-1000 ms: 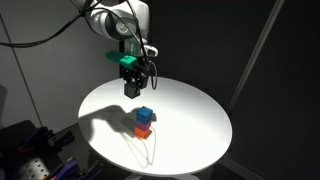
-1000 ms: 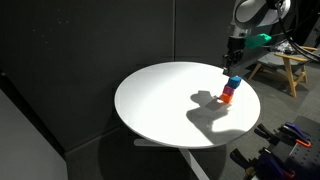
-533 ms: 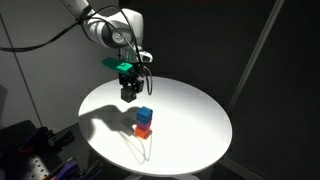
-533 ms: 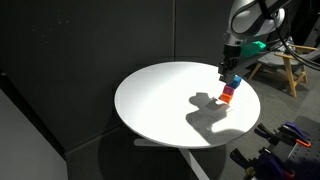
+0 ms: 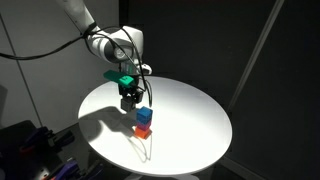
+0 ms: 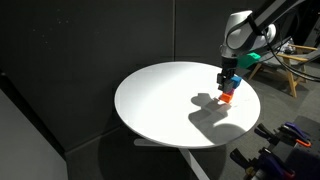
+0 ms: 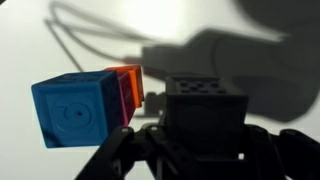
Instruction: Put the grey building block on the table
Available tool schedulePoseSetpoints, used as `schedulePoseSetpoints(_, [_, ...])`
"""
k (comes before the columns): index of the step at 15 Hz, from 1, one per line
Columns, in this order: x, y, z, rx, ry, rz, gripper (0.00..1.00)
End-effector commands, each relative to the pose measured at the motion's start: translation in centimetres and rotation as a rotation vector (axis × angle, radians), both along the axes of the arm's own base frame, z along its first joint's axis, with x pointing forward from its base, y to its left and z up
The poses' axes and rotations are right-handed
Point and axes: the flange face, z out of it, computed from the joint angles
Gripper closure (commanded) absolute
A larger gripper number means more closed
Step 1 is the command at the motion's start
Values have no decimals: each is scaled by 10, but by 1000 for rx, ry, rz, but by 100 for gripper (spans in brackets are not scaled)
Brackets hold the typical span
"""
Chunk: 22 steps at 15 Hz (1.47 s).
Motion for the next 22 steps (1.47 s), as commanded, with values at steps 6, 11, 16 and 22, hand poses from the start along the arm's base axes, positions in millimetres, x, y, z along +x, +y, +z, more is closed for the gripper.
schedulePoseSetpoints(6, [4, -6, -25, -45, 8, 136, 75])
schedulePoseSetpoints(11, [3, -10, -28, -51, 17, 154, 75])
schedulePoseSetpoints(16, [-1, -6, -31, -38, 28, 133, 26])
schedulePoseSetpoints(22, [-2, -4, -33, -37, 32, 134, 26])
